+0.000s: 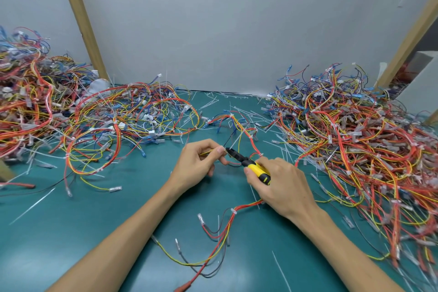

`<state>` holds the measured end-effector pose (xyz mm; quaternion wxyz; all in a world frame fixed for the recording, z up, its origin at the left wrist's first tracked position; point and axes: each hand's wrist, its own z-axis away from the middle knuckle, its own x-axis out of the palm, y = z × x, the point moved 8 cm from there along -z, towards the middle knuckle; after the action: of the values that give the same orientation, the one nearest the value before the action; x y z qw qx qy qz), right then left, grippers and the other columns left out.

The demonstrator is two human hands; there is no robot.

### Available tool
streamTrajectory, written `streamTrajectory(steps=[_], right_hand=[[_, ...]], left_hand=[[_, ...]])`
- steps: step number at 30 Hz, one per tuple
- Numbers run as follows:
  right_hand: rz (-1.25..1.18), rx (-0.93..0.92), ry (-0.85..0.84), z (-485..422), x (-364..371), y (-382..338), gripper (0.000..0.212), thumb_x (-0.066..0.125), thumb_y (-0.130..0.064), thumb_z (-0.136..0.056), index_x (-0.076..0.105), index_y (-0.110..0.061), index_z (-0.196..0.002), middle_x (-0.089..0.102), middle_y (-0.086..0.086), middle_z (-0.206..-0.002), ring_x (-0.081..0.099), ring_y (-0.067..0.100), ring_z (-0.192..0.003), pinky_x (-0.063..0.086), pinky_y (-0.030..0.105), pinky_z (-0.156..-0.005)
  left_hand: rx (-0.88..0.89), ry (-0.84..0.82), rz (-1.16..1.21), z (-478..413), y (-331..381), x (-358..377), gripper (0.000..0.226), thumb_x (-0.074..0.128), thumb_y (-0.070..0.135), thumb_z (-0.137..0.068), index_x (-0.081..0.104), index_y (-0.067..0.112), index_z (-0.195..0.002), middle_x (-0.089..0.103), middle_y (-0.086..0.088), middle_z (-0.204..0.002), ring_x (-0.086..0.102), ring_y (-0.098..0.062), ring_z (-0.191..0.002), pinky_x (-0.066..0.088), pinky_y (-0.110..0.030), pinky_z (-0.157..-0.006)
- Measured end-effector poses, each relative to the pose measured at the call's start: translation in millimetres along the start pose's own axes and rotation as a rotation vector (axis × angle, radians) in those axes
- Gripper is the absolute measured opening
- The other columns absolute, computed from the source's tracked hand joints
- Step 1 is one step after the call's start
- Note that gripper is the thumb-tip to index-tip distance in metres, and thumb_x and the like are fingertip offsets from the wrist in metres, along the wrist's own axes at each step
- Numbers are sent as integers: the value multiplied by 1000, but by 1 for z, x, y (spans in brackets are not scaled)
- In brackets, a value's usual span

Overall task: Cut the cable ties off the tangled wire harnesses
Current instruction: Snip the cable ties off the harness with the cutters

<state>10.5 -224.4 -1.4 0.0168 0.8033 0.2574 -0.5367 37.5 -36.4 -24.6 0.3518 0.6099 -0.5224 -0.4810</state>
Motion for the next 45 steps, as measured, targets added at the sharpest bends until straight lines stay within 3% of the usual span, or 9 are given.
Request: streamTrajectory(steps=[7, 15, 20, 26, 30, 35, 38, 45], right_hand=[[-13, -27, 55, 3, -2, -1, 30, 59, -51, -88, 63, -22, -86, 43, -9, -62, 46, 17, -62, 37, 30, -54], [11, -64, 116, 4, -6, -6, 32, 56, -51, -86, 68, -21, -92, 43, -12, -66, 49, 16, -62, 32, 25, -57], [-66, 12, -6, 1, 6, 4, 39, 44, -62, -90, 59, -26, -86, 46, -9, -63, 48, 16, -65, 36, 32, -56], [-60, -16, 50, 3, 0, 0, 30, 54, -55, -90, 64, -27, -88, 47, -9, -63, 48, 14, -63, 38, 30, -55], [-36, -73, 89, 5, -3, -6, 27, 60, -48, -91, 66, -23, -98, 51, -8, -71, 49, 17, -70, 39, 32, -61], [-57, -7, -17, 5, 6, 1, 36, 48, -58, -91, 59, -24, -87, 48, -6, -64, 50, 19, -66, 38, 34, -57], [-44, -15, -19, 4, 5, 1, 34, 48, -57, -91, 58, -25, -86, 46, -7, -61, 48, 18, -63, 31, 32, -55], [-18, -23, -14, 4, 5, 2, 35, 46, -59, -92, 57, -26, -84, 47, -6, -62, 48, 16, -62, 33, 31, -54]], left_hand=[[-10, -15, -10, 3, 2, 0, 19, 56, 16, -99, 65, 9, -84, 74, -3, -77, 50, -15, -44, 43, -20, -51], [-46, -26, -7, 4, -1, 0, 19, 52, 14, -100, 66, 8, -88, 76, -2, -81, 50, -15, -43, 43, -19, -51], [-83, -33, 17, 4, -3, 0, 21, 52, 15, -100, 67, 7, -88, 76, 0, -79, 49, -16, -41, 44, -20, -51], [-80, -23, 55, 7, 1, -2, 21, 53, 15, -100, 66, 9, -85, 75, -1, -77, 48, -15, -41, 43, -20, -50], [-94, -14, 97, 8, 2, -3, 21, 53, 16, -100, 66, 7, -86, 76, -3, -80, 48, -15, -42, 39, -16, -46], [-129, -33, 153, 10, 0, -2, 21, 54, 16, -100, 67, 7, -86, 76, -4, -81, 48, -12, -40, 35, -12, -42], [-128, -37, 154, 11, 2, -2, 20, 54, 15, -99, 66, 7, -85, 76, -4, -80, 48, -12, -40, 35, -12, -42], [-130, -51, 144, 11, 3, -2, 21, 55, 16, -99, 67, 11, -83, 75, -3, -78, 48, -12, -41, 35, -12, -43]])
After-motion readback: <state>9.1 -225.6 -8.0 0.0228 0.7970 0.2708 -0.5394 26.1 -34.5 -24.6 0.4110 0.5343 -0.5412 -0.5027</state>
